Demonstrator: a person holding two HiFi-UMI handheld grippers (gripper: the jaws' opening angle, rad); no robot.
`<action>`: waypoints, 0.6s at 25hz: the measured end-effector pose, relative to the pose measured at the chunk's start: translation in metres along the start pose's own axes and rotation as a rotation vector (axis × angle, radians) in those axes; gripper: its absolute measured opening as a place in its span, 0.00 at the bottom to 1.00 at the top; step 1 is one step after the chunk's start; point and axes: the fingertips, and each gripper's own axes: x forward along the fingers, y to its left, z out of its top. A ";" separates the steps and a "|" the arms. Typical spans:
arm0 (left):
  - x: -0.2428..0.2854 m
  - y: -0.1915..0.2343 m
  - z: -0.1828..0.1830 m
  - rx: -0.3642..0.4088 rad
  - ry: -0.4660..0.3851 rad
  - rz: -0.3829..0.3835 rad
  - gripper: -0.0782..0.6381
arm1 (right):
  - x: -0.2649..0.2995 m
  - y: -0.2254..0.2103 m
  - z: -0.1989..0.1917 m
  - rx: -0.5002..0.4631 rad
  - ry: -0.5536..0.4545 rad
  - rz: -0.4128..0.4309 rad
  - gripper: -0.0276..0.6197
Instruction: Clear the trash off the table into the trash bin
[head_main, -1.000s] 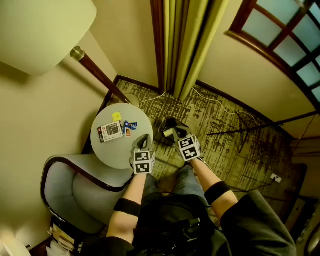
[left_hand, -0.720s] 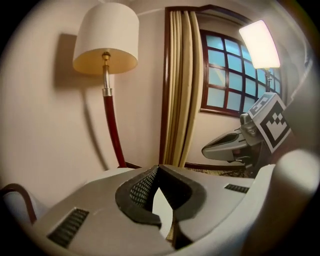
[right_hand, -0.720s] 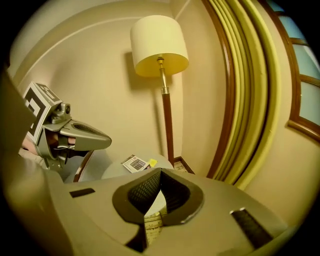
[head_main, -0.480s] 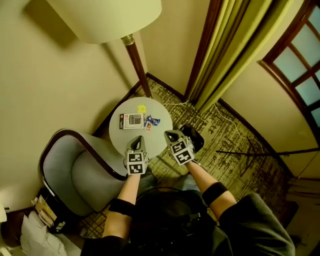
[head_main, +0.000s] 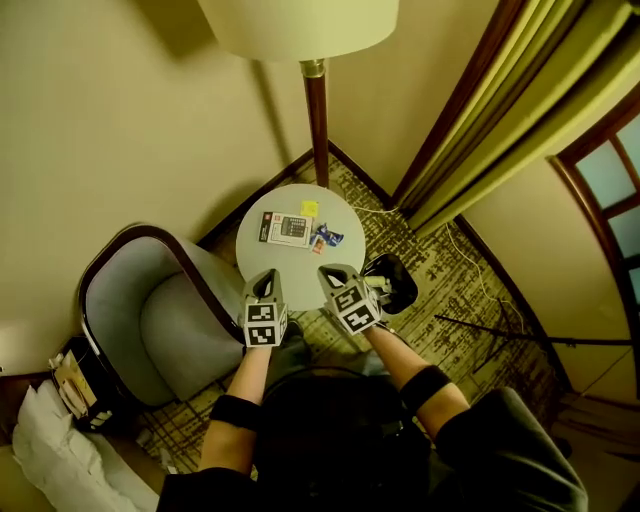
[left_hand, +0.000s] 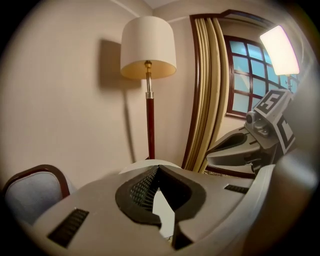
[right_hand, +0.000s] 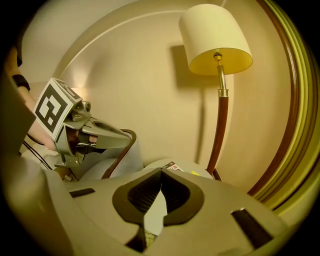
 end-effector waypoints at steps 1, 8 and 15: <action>0.000 0.001 -0.003 0.000 0.004 -0.003 0.11 | 0.001 0.001 0.000 -0.004 0.004 0.002 0.04; 0.004 0.004 -0.010 -0.047 0.002 -0.016 0.11 | 0.007 -0.005 -0.005 -0.007 0.029 0.001 0.04; 0.014 0.003 -0.017 -0.032 0.024 -0.014 0.11 | 0.009 -0.015 -0.014 0.006 0.047 -0.004 0.04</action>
